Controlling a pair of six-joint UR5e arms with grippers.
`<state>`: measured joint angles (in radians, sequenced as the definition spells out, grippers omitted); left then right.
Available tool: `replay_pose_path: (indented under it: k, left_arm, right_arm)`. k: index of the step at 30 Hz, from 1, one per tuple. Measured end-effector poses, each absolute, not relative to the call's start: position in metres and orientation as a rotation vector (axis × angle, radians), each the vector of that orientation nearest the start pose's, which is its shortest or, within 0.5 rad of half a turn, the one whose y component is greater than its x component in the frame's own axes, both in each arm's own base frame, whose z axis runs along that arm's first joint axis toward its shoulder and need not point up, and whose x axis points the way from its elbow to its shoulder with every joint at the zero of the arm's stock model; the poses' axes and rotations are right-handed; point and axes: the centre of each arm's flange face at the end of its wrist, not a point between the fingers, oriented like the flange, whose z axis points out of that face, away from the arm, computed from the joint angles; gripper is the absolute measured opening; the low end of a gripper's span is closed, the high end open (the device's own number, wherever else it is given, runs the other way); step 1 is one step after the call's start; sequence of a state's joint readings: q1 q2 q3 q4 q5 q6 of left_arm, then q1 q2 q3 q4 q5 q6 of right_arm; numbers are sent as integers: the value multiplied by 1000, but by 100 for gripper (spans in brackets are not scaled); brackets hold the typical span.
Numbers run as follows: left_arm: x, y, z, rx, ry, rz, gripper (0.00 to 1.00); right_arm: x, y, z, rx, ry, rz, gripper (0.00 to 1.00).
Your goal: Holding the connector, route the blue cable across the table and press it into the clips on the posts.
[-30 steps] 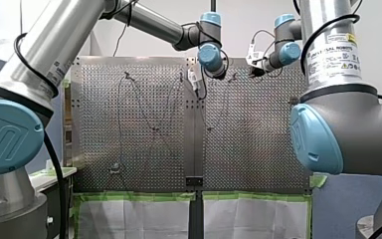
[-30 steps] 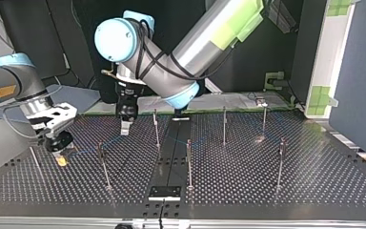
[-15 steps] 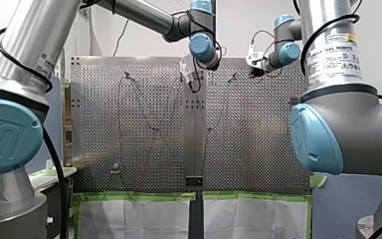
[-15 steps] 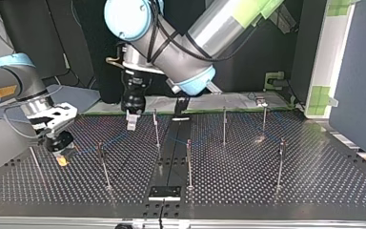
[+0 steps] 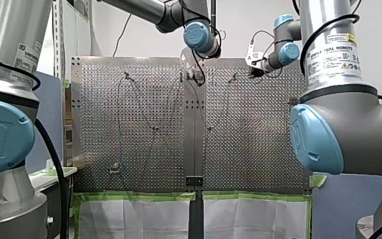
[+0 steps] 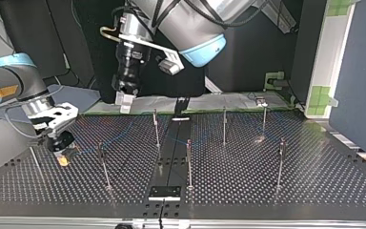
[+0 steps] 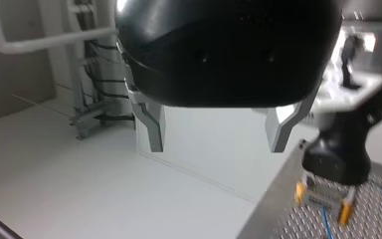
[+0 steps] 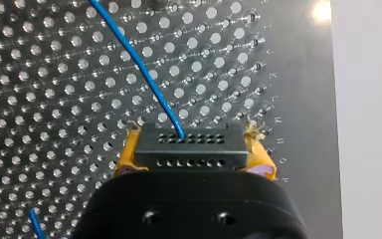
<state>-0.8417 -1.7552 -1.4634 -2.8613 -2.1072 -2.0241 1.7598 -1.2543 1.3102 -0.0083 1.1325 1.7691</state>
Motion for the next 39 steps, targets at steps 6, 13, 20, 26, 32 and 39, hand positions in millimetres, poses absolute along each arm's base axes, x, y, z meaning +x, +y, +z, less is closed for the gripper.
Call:
replay_pose_path:
  k: [6,13,20,26,32,39]
  left_arm:
    - [294,-492,452,-224,1423,-769,98]
    - [270,-501,425,-253,1433,-840,98]
    - [277,-502,381,-288,1465,-851,98]
    - [279,-506,341,-297,1503,-867,98]
    - [274,-506,297,-309,1540,-846,98]
    - [271,-502,247,-275,1585,-777,98]
  right_arm:
    - [287,-566,441,-2265,1488,-2428,0]
    - [287,-566,440,-2265,1489,-2427,0]
    - [287,-566,440,-2265,1489,-2424,0]
    - [287,-566,439,-2265,1489,-2424,0]
    - [287,-566,439,-2265,1490,-2424,0]
    - [286,-567,438,-2265,1493,-2424,0]
